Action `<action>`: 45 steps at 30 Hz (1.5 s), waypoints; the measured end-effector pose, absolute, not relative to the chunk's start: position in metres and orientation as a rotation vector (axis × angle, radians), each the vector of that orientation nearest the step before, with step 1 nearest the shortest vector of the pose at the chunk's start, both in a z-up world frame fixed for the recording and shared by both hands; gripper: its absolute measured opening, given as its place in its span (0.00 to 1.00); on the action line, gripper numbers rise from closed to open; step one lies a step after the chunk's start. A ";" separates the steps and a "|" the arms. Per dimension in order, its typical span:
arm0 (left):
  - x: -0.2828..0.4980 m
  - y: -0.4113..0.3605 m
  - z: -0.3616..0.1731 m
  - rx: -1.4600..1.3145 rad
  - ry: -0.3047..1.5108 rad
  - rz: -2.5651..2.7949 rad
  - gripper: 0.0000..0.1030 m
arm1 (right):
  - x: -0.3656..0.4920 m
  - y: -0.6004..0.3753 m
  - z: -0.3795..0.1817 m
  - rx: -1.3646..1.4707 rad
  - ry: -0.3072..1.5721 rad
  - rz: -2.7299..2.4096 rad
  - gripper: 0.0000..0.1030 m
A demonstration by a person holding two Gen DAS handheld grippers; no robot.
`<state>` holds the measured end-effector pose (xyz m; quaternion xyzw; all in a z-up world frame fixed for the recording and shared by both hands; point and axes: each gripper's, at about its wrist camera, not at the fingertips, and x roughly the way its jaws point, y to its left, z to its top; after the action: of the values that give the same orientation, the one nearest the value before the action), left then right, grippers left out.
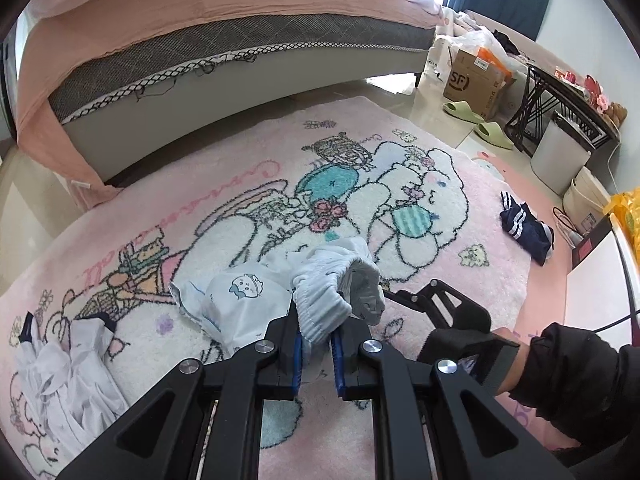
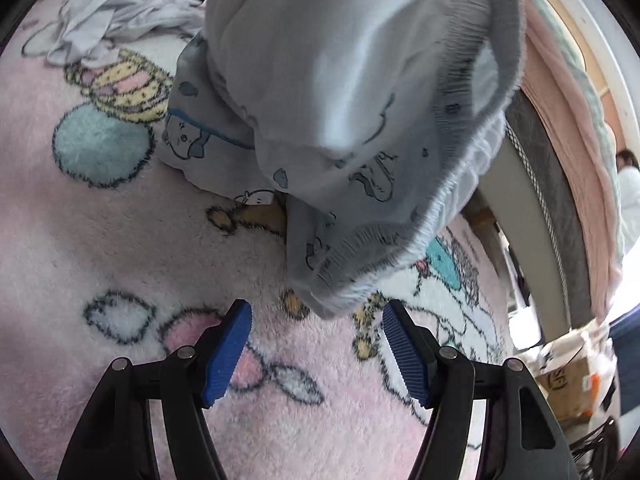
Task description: Fold clothes
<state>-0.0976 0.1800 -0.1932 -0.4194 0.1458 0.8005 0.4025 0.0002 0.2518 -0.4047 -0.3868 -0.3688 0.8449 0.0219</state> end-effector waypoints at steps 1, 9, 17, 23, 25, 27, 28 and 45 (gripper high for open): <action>-0.099 0.179 -0.193 -1.066 0.361 2.023 0.10 | 0.000 0.250 -0.407 -1.186 -1.170 2.602 0.62; -0.104 0.172 -0.192 -1.076 0.353 2.032 0.10 | 0.004 0.243 -0.418 -1.104 -1.332 2.502 0.47; -0.109 0.167 -0.197 -1.099 0.356 2.042 0.10 | 0.012 0.231 -0.403 -0.979 -1.344 2.537 0.37; -0.108 0.165 -0.200 -1.107 0.387 2.037 0.10 | 0.011 0.234 -0.406 -0.992 -1.382 2.494 0.19; -0.108 0.165 -0.203 -1.106 0.418 2.042 0.10 | 0.013 0.235 -0.403 -0.993 -1.383 2.492 0.17; -0.110 0.165 -0.206 -1.109 0.438 2.049 0.10 | 0.013 0.237 -0.398 -1.006 -1.368 2.499 0.15; -0.110 0.164 -0.207 -1.111 0.446 2.052 0.10 | 0.014 0.238 -0.395 -1.015 -1.353 2.506 0.14; -0.119 0.139 -0.203 -1.175 0.435 2.109 0.10 | -0.001 0.255 -0.299 -1.184 -1.140 2.665 0.08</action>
<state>-0.1192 0.1392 -0.2030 -0.4508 0.1669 0.8093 0.3377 -0.0005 0.2554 -0.2993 -0.3782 -0.3641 0.8511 0.0052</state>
